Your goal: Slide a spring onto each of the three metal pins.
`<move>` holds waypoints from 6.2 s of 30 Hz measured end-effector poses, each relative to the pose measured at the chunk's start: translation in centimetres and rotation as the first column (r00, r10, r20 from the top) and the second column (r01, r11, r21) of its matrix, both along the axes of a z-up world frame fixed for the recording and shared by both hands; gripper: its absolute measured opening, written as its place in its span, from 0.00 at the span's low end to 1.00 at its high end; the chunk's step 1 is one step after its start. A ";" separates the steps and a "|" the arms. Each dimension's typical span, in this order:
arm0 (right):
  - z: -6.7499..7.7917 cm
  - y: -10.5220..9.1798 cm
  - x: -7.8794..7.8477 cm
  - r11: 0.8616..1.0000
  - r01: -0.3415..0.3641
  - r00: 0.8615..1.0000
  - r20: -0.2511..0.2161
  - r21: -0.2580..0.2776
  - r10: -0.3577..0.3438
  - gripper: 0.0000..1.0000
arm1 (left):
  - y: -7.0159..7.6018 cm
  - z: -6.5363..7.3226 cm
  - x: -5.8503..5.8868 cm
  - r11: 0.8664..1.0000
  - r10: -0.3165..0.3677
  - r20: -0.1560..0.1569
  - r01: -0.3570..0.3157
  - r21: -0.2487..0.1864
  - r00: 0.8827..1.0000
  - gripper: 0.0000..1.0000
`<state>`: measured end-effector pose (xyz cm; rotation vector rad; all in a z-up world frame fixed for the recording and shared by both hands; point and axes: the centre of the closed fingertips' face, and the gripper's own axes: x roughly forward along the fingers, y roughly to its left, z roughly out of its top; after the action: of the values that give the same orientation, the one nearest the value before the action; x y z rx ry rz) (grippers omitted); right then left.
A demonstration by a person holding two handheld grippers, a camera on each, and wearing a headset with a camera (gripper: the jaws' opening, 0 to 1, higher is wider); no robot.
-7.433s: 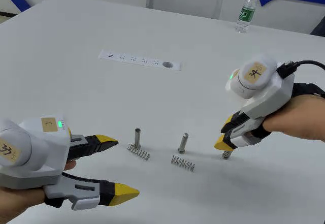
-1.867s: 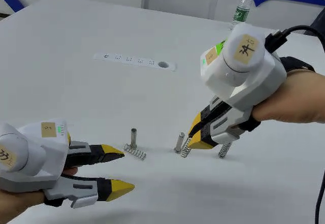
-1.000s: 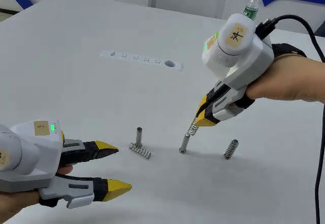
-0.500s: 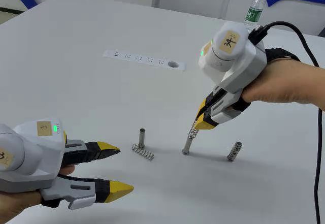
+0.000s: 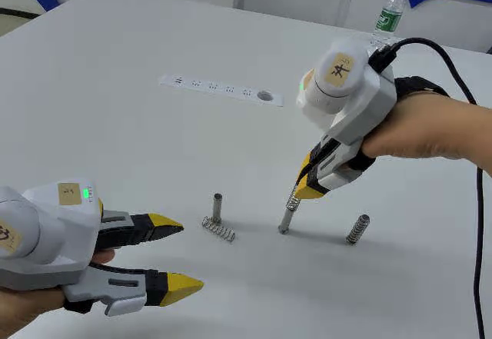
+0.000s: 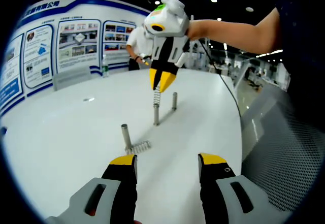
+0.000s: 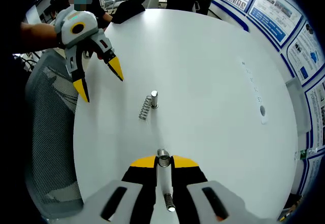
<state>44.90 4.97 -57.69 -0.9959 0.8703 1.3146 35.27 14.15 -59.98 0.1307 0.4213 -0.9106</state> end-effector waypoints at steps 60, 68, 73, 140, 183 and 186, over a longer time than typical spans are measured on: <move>-3.8 6.1 -1.5 0.989 0.097 0.995 -0.036 0.114 -0.094 0.16 | 0.1 0.1 -0.3 1.000 0.004 0.000 -0.004 0.013 1.000 0.48; -5.5 6.8 -1.7 0.978 0.154 0.987 -0.076 0.142 -0.145 0.16 | 0.2 0.1 -0.3 1.000 0.009 -0.002 -0.009 0.012 1.000 0.48; -6.6 7.3 -2.0 0.977 0.166 0.984 -0.087 0.134 -0.155 0.16 | 0.2 0.0 -0.3 1.000 0.008 -0.002 -0.008 0.013 1.000 0.48; -2.8 4.9 -9.9 0.983 -0.165 0.983 -0.063 0.077 0.170 0.12 | -2.7 1.0 -0.8 0.993 -0.115 0.054 0.113 0.024 0.992 0.28; 2.6 8.8 -11.8 0.944 -0.276 0.960 0.011 0.182 0.278 0.11 | -3.1 0.9 -0.7 0.987 -0.158 0.096 0.154 0.047 0.983 0.11; 2.6 8.9 -11.8 0.943 -0.280 0.959 0.012 0.181 0.282 0.11 | -3.1 0.9 -0.7 0.987 -0.158 0.097 0.154 0.047 0.983 0.11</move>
<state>33.06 13.86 -55.11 -0.9923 0.6190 1.6144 34.54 11.01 -59.07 0.2472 0.3390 -1.0460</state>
